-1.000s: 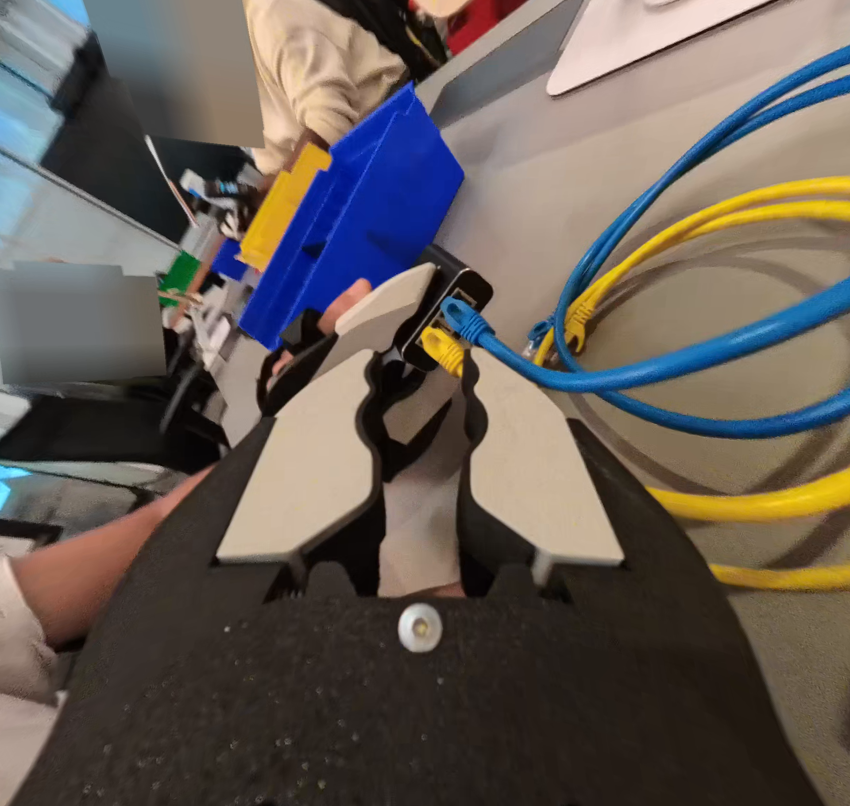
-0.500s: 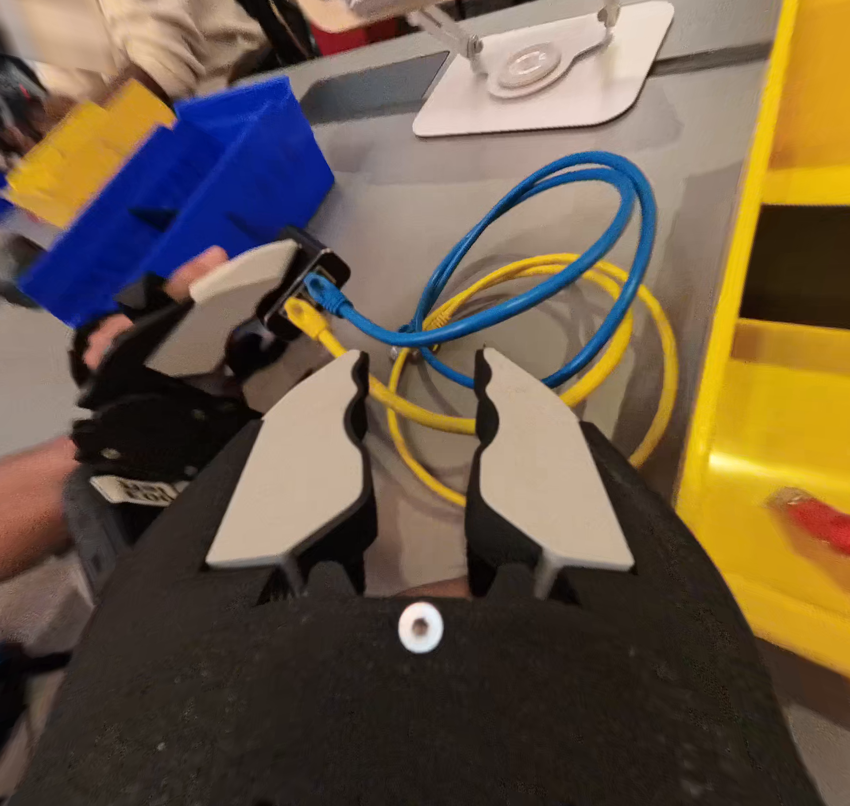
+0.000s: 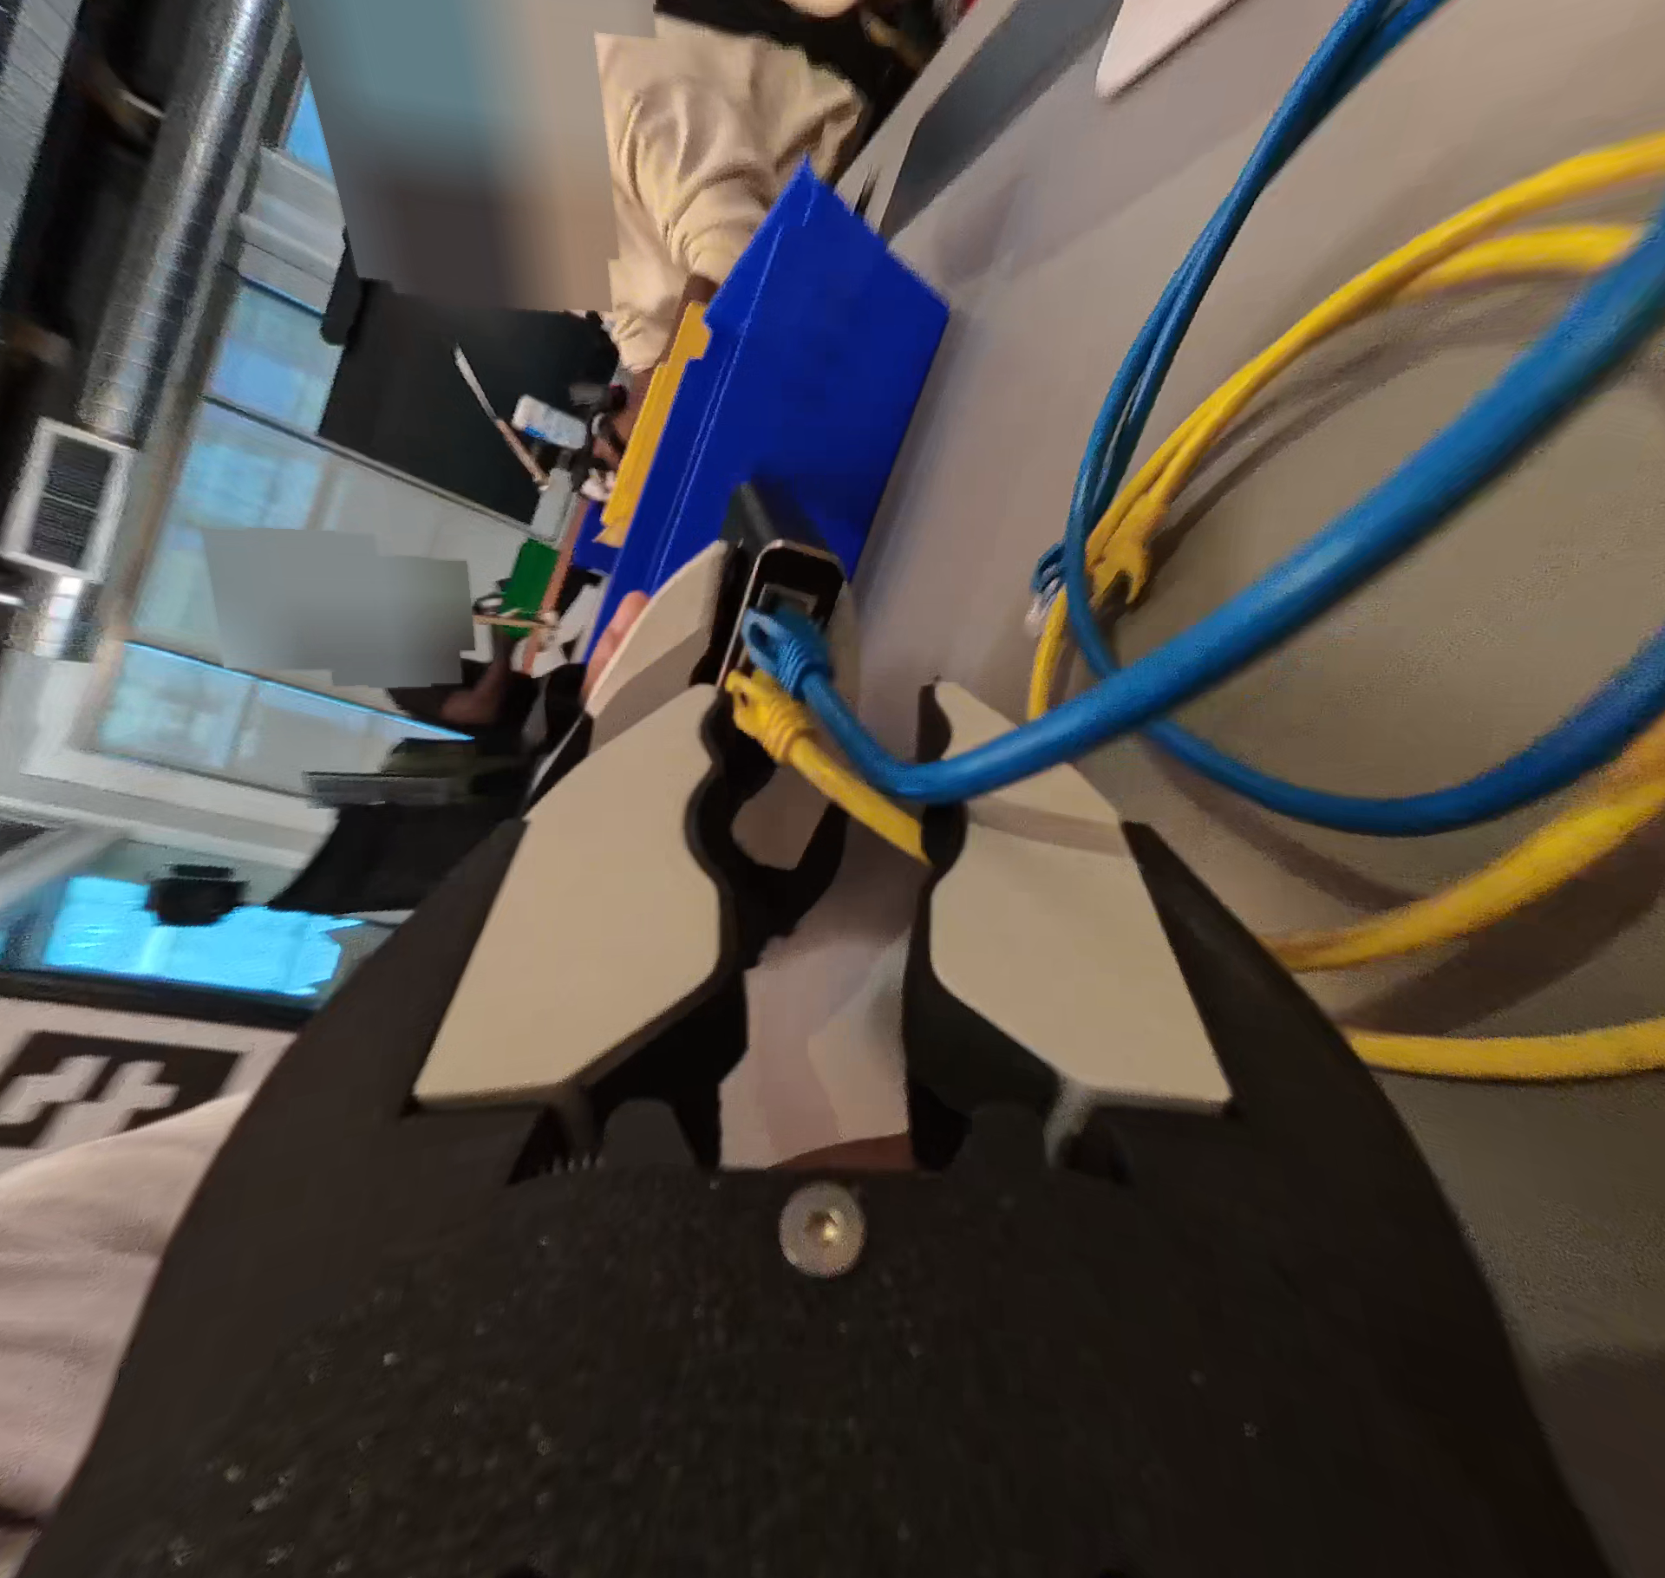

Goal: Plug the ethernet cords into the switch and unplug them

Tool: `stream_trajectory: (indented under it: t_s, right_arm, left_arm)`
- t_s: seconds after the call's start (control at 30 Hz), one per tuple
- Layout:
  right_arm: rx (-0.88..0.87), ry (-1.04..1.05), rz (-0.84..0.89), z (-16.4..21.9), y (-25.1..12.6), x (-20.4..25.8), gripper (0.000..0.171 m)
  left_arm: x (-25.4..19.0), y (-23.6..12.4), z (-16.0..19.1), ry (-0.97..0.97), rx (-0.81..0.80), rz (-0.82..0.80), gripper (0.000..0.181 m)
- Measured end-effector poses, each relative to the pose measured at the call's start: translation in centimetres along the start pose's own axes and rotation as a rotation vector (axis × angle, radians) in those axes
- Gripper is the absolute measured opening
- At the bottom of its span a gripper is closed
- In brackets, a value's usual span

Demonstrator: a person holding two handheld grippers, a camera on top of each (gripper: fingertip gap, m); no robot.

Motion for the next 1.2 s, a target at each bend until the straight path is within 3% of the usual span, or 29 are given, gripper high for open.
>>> stream_trajectory:
  t_s: [0.03,0.27,0.4,0.53,0.63,1.2]
  right_arm:
    - [-0.007,-0.077,0.050,-0.3,-0.3,-0.1,0.031]
    - [0.016,-0.658,0.389,-1.5,-1.1,1.6,0.054]
    - [0.212,-0.310,0.135,0.4,0.1,1.2,0.053]
    - [0.237,0.000,-0.145,1.4,1.1,1.8,0.051]
    - [0.148,0.095,-0.195,0.7,0.9,1.4,0.032]
    - [0.101,0.148,-0.192,1.0,1.4,1.1,0.017]
  left_arm:
    - [0.1,-0.1,-0.1,-0.007,-0.008,-0.004,0.024]
    - [0.4,-0.3,-0.6,-0.038,-0.047,-0.003,0.024]
    - [0.5,-0.3,-0.5,-0.029,-0.046,-0.011,0.024]
    - [0.4,-0.3,-0.7,-0.022,-0.049,-0.008,0.024]
    - [0.4,-0.3,-0.6,-0.021,-0.050,-0.007,0.024]
    - [0.0,-0.2,-0.7,-0.023,-0.031,0.022,0.024]
Point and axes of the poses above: each gripper's, where its closed fingertips meet, y out along the fingers, z out of its underside, x = y × z across the jaws, the point moved 5 cm from there along -y, back along the fingers, and after that the axes turned 1 degree about z, right-handed, at the moved point
